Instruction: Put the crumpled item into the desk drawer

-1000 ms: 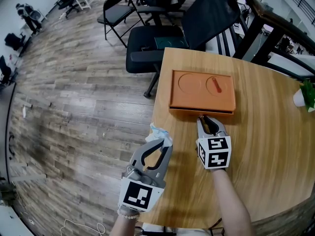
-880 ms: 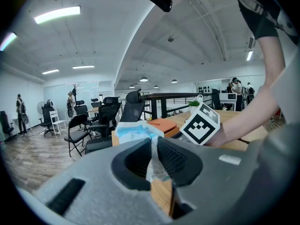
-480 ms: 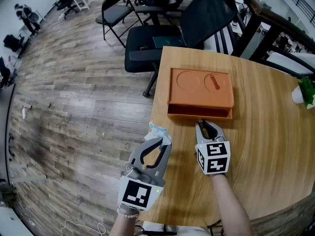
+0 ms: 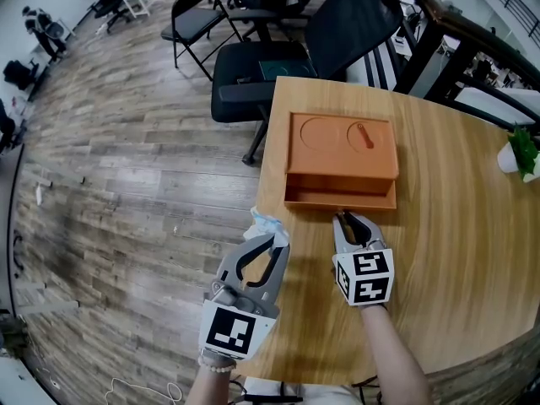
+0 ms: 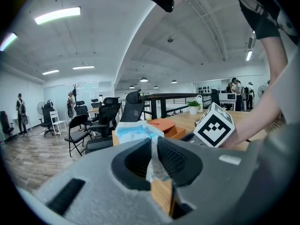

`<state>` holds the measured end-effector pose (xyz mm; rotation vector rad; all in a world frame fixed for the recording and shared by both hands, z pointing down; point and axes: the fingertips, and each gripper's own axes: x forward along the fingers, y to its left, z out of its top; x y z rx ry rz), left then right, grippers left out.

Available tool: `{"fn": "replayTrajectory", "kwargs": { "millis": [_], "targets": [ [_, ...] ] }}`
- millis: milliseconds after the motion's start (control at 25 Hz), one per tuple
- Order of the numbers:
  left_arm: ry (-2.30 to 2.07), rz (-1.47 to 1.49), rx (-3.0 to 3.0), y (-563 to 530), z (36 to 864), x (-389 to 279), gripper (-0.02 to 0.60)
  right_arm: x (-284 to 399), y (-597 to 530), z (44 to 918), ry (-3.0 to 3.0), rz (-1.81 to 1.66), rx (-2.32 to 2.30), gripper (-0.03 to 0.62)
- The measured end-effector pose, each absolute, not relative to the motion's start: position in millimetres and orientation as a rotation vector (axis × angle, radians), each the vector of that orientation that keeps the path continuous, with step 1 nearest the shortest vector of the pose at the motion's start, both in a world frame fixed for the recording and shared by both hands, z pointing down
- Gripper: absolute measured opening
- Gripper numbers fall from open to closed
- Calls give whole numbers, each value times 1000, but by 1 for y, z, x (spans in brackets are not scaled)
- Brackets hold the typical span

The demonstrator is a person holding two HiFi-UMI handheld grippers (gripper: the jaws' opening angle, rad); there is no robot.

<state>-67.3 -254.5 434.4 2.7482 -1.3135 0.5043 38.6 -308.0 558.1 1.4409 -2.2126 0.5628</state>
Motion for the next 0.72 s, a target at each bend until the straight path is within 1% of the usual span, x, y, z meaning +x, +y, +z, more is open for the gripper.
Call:
{"fn": "replayTrajectory", "kwargs": {
  "millis": [720],
  "targets": [
    [-1321, 491, 2749, -247, 435, -69, 48, 34, -275, 560, -2211, 574, 1412, 72]
  ]
}}
